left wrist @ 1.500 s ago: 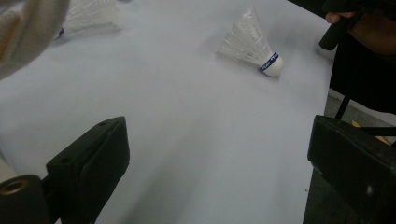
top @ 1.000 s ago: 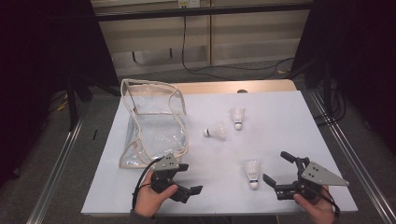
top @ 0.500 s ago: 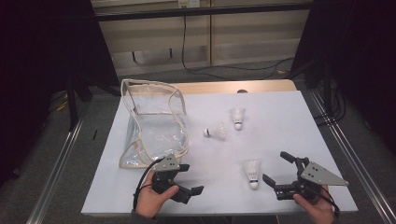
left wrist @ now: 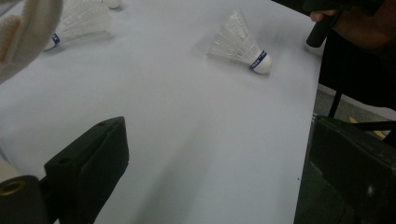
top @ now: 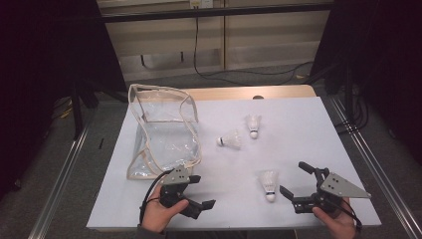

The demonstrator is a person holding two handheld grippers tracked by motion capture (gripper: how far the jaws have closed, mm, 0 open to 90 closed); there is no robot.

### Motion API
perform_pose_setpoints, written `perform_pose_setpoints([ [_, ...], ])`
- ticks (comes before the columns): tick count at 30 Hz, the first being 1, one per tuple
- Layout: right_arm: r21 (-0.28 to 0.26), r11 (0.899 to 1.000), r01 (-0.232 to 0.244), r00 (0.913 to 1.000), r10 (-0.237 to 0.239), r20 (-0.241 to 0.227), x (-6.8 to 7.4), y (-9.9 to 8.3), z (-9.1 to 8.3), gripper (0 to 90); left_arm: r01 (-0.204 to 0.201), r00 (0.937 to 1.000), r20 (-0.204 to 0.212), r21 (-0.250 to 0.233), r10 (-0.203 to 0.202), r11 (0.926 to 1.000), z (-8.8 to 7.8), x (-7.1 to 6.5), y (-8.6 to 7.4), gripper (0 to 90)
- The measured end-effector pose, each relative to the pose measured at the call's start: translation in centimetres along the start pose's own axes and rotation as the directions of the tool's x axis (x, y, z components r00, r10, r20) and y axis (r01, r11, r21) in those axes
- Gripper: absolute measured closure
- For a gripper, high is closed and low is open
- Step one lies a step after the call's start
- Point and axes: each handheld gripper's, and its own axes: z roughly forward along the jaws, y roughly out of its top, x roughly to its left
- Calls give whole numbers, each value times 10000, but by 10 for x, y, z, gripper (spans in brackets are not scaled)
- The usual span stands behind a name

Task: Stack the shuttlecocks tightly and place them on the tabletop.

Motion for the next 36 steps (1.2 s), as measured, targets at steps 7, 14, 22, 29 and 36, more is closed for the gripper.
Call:
perform_pose_setpoints([
  [7, 27, 10000, -9, 10000, 9, 7, 1, 0, 0, 13, 170, 9997, -192, -177, -174, 9997, -6, 2, -3, 52],
  [14, 32, 10000, 18, 10000, -18, 7, 0, 0, 1, 12, 287, 9989, -365, -276, -297, 9992, -14, 5, -6, 51],
  [22, 41, 10000, 5, 10000, -5, 1, 0, -1, 1, 13, 228, 9984, -502, -321, -244, 9992, -20, 9, -10, 57],
  [29, 48, 10000, 30, 10000, -30, 3, 1, -1, 1, 13, 212, 9983, -537, -361, -231, 9991, -24, 11, -11, 65],
  [36, 45, 10000, -4, 10000, 4, -21, 1, -1, 1, 13, 214, 9984, -508, -423, -235, 9989, -28, 11, -13, 67],
])
